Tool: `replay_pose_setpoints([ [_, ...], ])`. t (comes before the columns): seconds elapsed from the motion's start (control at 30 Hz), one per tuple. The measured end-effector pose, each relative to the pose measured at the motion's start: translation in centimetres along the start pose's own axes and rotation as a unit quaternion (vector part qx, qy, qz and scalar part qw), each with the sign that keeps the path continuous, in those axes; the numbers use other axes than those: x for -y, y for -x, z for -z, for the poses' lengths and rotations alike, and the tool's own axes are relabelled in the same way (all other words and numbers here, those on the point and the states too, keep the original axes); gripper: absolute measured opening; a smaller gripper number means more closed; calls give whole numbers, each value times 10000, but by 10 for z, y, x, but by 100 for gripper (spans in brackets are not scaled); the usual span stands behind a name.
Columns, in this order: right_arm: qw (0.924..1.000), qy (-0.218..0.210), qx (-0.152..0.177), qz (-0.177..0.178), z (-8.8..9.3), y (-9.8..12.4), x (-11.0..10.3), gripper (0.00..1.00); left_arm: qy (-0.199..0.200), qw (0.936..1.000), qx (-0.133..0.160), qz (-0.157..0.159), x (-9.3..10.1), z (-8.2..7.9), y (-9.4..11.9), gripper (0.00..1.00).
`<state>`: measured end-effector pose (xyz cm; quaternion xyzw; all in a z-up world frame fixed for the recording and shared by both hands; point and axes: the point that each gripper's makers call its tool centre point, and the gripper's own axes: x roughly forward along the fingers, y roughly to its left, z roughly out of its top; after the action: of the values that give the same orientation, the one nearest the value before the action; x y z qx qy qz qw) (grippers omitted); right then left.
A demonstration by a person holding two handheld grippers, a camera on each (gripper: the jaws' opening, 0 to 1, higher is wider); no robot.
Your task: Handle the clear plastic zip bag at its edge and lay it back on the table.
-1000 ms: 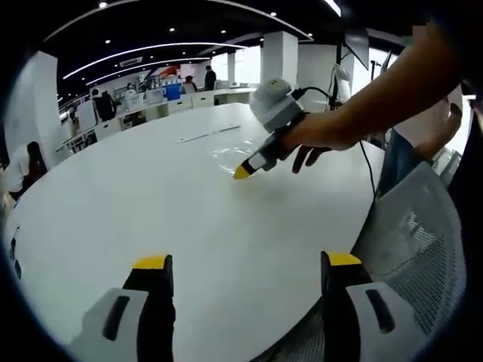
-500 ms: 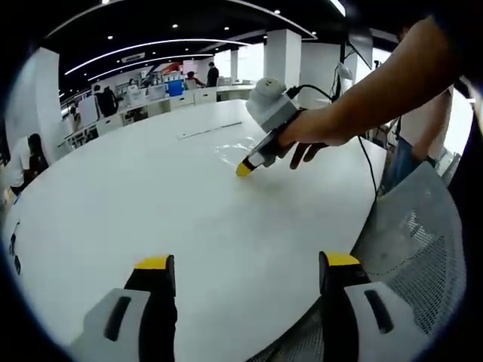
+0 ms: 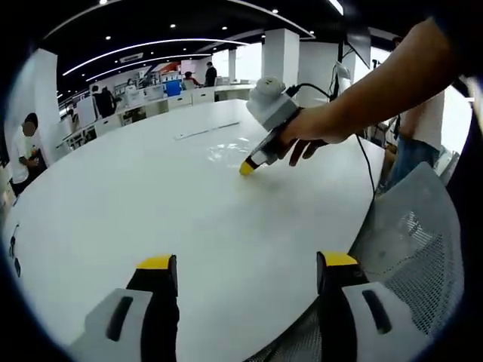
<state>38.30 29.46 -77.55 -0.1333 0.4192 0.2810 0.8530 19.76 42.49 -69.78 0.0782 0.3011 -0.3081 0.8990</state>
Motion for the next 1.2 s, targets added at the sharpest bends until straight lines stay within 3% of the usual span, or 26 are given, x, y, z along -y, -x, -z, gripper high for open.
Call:
replay_pose_setpoints([
  [0.2,9975,674,-27,-220,-3,8,-1,0,-85,9999,-21,54,1,-1,-1,73],
  [0.47,9947,952,81,-377,-12,22,0,0,-195,9997,-44,141,8,-4,-1,72],
  [0.7,9873,1516,96,-468,-17,32,-3,0,-312,9993,-18,207,15,-8,-2,72],
  [1.2,9763,2077,224,-570,-28,51,0,0,-295,9994,45,182,15,-16,0,72],
])
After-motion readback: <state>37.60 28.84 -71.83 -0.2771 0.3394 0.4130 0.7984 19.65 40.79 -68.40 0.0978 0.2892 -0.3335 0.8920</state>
